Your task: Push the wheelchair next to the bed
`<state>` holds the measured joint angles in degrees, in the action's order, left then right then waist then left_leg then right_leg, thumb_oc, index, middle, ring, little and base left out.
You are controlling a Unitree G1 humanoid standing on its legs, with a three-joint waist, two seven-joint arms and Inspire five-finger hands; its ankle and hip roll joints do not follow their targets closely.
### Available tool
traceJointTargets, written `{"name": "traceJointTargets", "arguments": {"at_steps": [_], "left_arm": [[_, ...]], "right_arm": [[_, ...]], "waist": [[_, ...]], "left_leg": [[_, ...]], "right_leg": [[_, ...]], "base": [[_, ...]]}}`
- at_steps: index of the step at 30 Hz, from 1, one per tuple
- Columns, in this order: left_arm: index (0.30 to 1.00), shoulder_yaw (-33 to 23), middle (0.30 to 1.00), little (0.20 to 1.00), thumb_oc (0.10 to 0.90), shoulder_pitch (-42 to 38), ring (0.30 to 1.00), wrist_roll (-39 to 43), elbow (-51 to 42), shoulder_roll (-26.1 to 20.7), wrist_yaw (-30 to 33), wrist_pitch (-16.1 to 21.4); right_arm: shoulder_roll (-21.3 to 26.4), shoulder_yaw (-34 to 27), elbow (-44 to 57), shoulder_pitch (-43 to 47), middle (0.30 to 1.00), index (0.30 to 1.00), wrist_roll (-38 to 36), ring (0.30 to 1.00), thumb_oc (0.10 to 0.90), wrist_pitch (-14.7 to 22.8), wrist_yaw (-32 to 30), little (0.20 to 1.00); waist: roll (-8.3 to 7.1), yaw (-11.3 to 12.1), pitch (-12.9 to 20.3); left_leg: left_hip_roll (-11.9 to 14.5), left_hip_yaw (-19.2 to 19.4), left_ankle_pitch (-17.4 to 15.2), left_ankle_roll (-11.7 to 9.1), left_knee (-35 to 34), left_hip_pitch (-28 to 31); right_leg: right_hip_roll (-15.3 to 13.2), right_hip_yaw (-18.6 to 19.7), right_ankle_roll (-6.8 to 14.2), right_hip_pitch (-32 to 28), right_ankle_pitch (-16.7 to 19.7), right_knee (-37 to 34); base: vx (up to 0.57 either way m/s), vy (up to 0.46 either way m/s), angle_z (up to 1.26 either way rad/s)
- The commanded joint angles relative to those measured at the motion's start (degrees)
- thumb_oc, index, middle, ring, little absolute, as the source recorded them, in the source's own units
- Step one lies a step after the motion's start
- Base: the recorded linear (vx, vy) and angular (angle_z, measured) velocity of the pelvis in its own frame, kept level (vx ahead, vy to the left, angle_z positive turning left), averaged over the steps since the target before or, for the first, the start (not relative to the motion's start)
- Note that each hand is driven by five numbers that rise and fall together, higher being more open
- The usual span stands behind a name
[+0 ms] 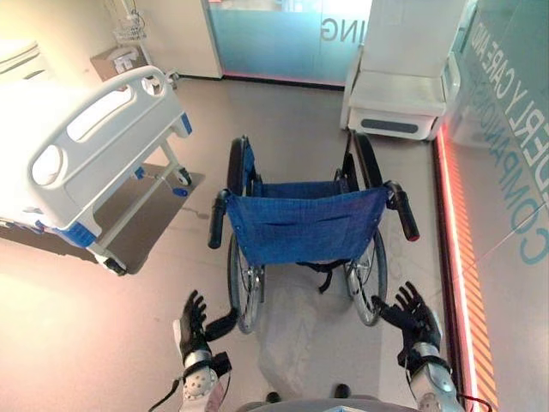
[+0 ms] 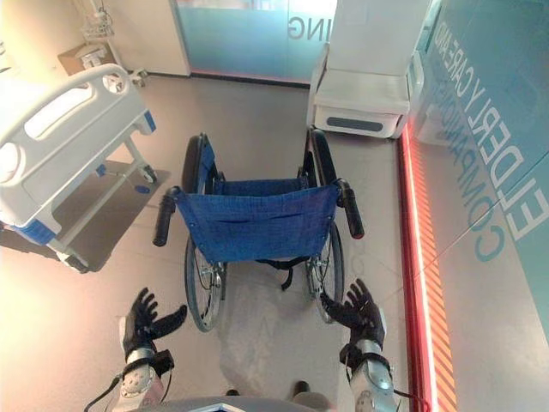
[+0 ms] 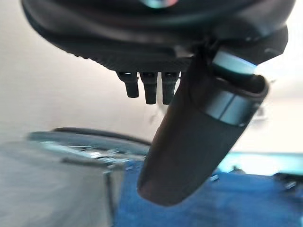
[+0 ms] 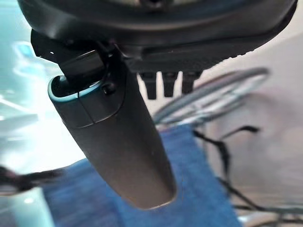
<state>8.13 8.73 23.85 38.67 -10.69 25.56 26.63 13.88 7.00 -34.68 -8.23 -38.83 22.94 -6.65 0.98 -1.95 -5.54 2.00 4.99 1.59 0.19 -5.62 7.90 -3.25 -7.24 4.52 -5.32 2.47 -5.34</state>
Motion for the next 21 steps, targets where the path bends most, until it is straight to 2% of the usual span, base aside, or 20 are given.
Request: {"name": "traceJointTargets", "arguments": {"at_steps": [1,4,10,17,21], "left_arm": [[0.900,-2.72,0.900,0.900,0.800,-5.30,0.900,-1.60,-6.03,-4.77,3.15,6.43],[0.900,-4.34,0.900,0.900,0.800,-5.85,0.900,-4.07,-8.96,-6.69,5.46,6.86],[0.900,-7.46,0.900,0.900,0.800,-6.77,0.900,-4.04,-10.25,-8.07,8.21,6.96],[0.900,-10.32,0.900,0.900,0.800,-9.70,0.900,-9.90,-14.13,-10.13,15.73,7.02],[0.900,-12.03,0.900,0.900,0.800,-11.32,0.900,-9.45,-18.58,-11.22,15.31,7.07]], "right_arm": [[3.00,-4.37,6.76,4.91,0.900,0.900,1.35,0.900,0.800,8.15,-3.89,0.900],[4.62,-6.97,8.66,5.63,0.900,0.900,3.13,0.900,0.800,8.77,-5.74,0.900],[7.32,-10.47,10.75,6.91,0.900,0.900,5.38,0.900,0.800,8.35,-7.91,0.900],[10.78,-13.45,16.30,8.73,0.900,0.900,10.86,0.900,0.800,8.32,-12.74,0.900],[12.48,-15.24,20.10,10.16,0.900,0.900,11.81,0.900,0.800,9.17,-13.65,0.900]], "waist": [[-1.57,0.17,-0.66],[-1.57,0.24,-0.72],[-1.31,0.16,-0.68],[-1.24,-0.21,-0.53],[-1.16,-0.24,-0.36]], "left_leg": [[-3.94,-1.58,-2.00,1.30,0.62,-0.39],[-4.00,-1.85,-2.13,1.27,0.62,-0.26],[-3.97,-2.01,-2.22,1.07,0.62,-0.01],[-3.89,-2.21,-2.40,0.90,0.62,0.40],[-3.96,-2.57,-2.42,0.87,0.62,0.51]], "right_leg": [[1.78,-0.58,-1.95,-1.32,-1.67,2.33],[1.76,-0.53,-2.01,-1.46,-1.65,2.12],[1.65,-0.54,-2.00,-1.92,-1.68,1.63],[1.58,-0.55,-2.04,-2.53,-2.10,1.36],[1.52,-0.55,-2.06,-2.76,-2.27,1.24]], "base": [[0.00,0.000,0.00],[0.00,0.000,0.00],[0.02,0.005,0.00],[0.01,0.004,0.00],[0.02,0.008,0.05]]}}
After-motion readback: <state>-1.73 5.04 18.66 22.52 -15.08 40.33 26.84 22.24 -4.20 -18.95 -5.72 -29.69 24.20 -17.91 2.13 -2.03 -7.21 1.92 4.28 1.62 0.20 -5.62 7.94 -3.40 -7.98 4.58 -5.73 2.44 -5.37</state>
